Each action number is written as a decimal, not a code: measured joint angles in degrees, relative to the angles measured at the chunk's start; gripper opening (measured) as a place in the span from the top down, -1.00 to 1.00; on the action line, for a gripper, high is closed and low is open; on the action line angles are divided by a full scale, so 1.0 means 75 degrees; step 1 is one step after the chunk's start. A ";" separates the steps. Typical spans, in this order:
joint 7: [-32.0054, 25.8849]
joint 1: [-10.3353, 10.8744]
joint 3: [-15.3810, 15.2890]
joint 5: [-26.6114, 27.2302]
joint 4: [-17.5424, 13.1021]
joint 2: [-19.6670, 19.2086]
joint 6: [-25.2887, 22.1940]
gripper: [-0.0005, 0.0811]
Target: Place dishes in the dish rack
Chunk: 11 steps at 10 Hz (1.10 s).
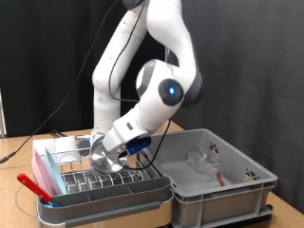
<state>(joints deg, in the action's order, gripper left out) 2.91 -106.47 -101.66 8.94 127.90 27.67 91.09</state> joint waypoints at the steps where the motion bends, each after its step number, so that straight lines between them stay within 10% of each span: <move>1: -0.0167 0.0632 0.0652 0.0099 0.0087 -0.0314 0.0194 -0.71; 4: -0.0898 0.2387 0.2631 0.0237 0.0037 -0.0919 -0.0596 -0.99; 7: -0.1889 0.4068 0.4665 0.0692 0.0422 0.0034 -0.0345 -0.99; 9: -0.2384 0.4104 0.4662 0.0683 0.0480 -0.0065 -0.0371 -0.99; 11: -0.4389 0.4897 0.5615 0.0633 0.0930 0.0210 -0.0124 -0.99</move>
<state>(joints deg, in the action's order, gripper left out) -30.01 -69.74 -59.54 13.69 134.88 29.24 90.15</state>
